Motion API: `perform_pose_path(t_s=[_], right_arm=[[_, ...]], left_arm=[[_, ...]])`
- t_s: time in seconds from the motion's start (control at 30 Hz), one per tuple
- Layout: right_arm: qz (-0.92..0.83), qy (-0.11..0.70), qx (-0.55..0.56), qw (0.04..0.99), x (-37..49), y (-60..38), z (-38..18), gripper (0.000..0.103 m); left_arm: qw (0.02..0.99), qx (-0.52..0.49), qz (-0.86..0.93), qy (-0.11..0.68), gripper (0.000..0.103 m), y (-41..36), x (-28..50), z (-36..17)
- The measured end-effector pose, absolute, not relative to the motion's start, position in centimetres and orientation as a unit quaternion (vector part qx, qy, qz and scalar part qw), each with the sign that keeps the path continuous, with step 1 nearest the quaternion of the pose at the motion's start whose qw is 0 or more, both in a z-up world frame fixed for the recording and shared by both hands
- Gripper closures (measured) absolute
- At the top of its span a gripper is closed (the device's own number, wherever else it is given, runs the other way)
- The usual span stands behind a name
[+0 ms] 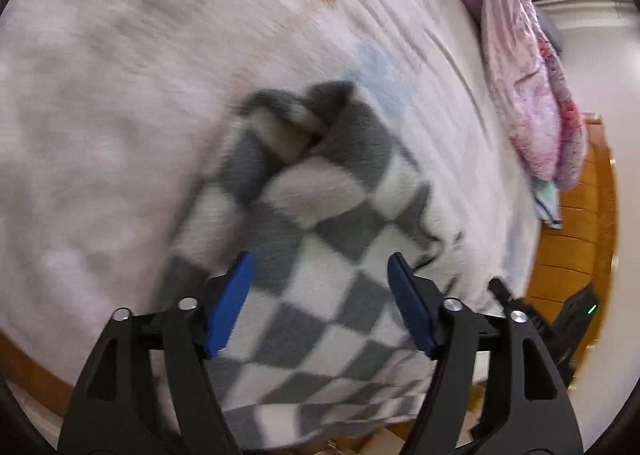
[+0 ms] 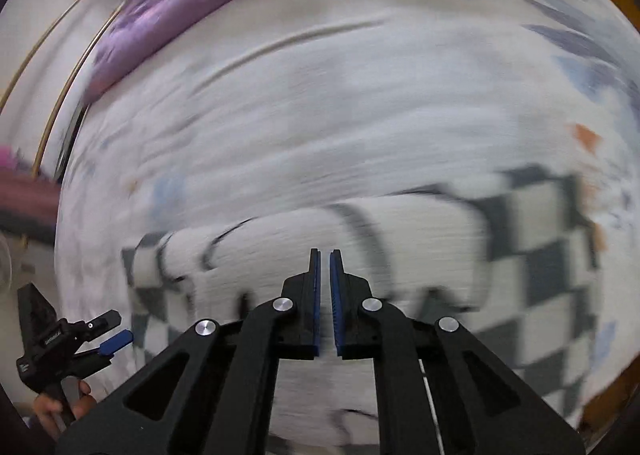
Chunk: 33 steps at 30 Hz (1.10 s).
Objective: Fold large clothes
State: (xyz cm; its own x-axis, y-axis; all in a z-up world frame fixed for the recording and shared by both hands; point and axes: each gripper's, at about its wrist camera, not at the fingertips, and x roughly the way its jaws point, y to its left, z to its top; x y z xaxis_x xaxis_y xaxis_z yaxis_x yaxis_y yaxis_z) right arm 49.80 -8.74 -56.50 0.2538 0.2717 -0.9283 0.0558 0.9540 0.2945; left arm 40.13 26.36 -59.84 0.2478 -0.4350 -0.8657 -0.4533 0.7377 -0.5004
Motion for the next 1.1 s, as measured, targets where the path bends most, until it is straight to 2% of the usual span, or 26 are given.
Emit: perform_pose_path(t_s=[0.03, 0.13, 0.3, 0.43, 0.57, 0.73, 0.9, 1.0, 1.1], right_arm=[[0.062, 0.617, 0.119, 0.775, 50.2, -8.3, -57.7, 0.097], [0.054, 0.612, 0.101, 0.783, 50.1, -7.8, -61.5, 0.102], [0.057, 0.634, 0.137, 0.759, 49.8, -8.8, -60.9, 0.102], [0.065, 0.664, 0.154, 0.729, 45.0, -9.0, -60.8, 0.102], [0.064, 0.654, 0.171, 0.734, 41.1, -9.2, -61.4, 0.103], [0.068, 0.662, 0.183, 0.724, 42.6, -9.2, -62.2, 0.103], [0.077, 0.669, 0.196, 0.713, 39.1, -9.7, -61.0, 0.103], [0.068, 0.71, 0.244, 0.657, 35.7, -10.5, -64.3, 0.103], [0.082, 0.69, 0.287, 0.659, 34.6, -11.8, -66.2, 0.103]], left_arm=[[0.709, -0.35, 0.011, 0.612, 0.023, 26.5, 39.4, -59.7], [0.7, -0.334, 0.011, 0.631, 0.023, 27.3, 37.8, -61.0], [0.684, -0.335, 0.05, 0.646, 0.022, 28.4, 34.8, -63.2], [0.664, -0.361, 0.058, 0.653, 0.021, 28.5, 32.6, -63.9], [0.66, -0.368, 0.064, 0.652, 0.02, 28.9, 31.1, -64.6], [0.661, -0.376, 0.073, 0.645, 0.02, 28.8, 29.9, -64.1], [0.66, -0.377, 0.085, 0.644, 0.02, 28.9, 27.7, -63.7], [0.659, -0.374, 0.088, 0.646, 0.017, 28.0, 26.5, -64.2], [0.647, -0.398, 0.093, 0.643, 0.016, 27.8, 25.5, -65.0]])
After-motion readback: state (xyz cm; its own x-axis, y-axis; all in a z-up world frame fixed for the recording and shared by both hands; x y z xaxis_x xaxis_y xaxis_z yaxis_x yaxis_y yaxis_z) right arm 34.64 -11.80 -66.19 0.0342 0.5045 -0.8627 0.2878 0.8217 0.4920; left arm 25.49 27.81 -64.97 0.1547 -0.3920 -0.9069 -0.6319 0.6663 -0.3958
